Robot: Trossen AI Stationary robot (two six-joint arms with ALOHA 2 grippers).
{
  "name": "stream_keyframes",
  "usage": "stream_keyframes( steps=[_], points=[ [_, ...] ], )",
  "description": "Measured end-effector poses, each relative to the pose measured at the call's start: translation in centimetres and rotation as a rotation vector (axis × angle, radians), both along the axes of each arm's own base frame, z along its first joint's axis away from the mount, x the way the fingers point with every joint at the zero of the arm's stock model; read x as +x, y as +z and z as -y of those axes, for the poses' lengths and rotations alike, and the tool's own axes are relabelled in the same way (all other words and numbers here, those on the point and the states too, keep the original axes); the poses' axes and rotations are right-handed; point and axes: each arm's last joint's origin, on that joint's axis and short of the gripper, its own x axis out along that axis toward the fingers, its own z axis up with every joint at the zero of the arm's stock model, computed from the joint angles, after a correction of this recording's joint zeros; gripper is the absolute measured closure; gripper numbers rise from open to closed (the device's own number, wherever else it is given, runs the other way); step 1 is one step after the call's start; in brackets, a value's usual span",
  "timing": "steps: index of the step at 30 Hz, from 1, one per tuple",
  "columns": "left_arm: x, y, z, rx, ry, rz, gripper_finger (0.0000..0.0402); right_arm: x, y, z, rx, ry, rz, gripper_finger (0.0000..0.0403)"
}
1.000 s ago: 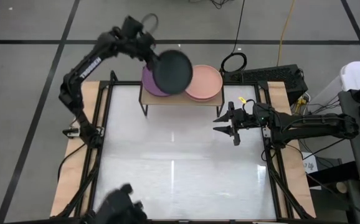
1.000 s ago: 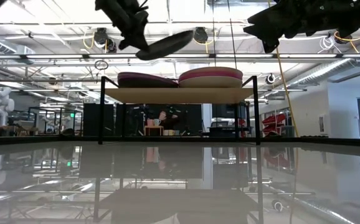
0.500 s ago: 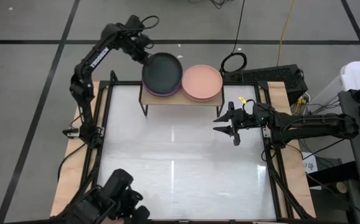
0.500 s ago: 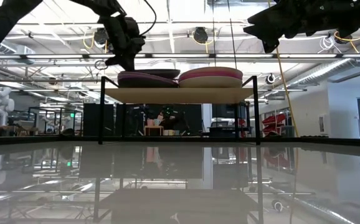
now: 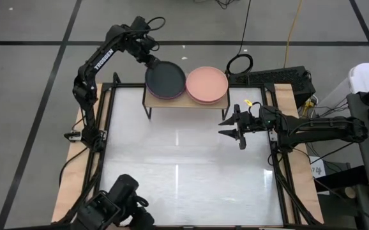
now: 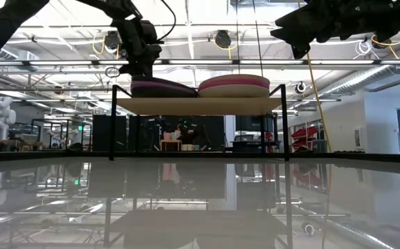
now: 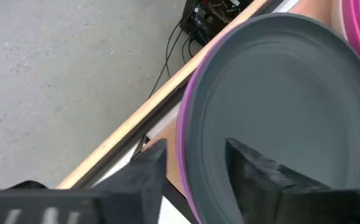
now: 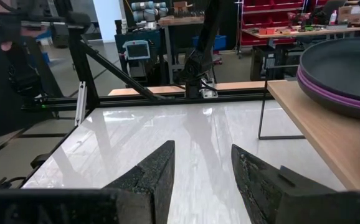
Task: Place and stack plates onto a shelf
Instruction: Return to Home Position
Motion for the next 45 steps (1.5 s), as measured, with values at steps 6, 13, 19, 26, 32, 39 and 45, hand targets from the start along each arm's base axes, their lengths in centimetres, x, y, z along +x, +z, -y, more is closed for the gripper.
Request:
stream_keyframes(
  steps=[6, 13, 19, 26, 32, 39, 45],
  points=[
    [-0.5, 2.1, 0.4, 0.065, -0.033, 0.052, 0.0201, 0.0, 0.0, 0.0, 0.0, 0.0, 0.0, 0.0264],
    [-2.8, 10.9, 5.7, 0.421, -0.128, 0.305, 0.0236, 0.0, 0.0, 0.0, 0.0, 0.0, 0.0, 0.0264],
    [-3.9, 15.5, 12.2, 0.626, -0.207, 0.48, 0.0285, 0.0, 0.0, 0.0, 0.0, 0.001, 0.0, 0.0264],
    [-2.3, 13.5, 16.7, 0.678, -0.284, 0.643, 0.0322, 0.0, 0.0, 0.0, 0.0, 0.0, 0.0, 0.0264],
    [0.2, 6.4, 17.9, 0.638, -0.321, 0.746, 0.0323, 0.0, 0.0, 0.0, 0.0, 0.001, 0.0, 0.0264],
    [-0.7, -1.8, 19.3, 0.59, -0.255, 0.904, 0.0323, 0.0, 0.0, 0.0, 0.0, 0.0, 0.0, 0.0264],
    [-3.1, -6.1, 20.8, 0.564, -0.226, 0.953, 0.0323, 0.0, 0.0, 0.0, 0.0, 0.0, 0.0, 0.0264]
  ],
)
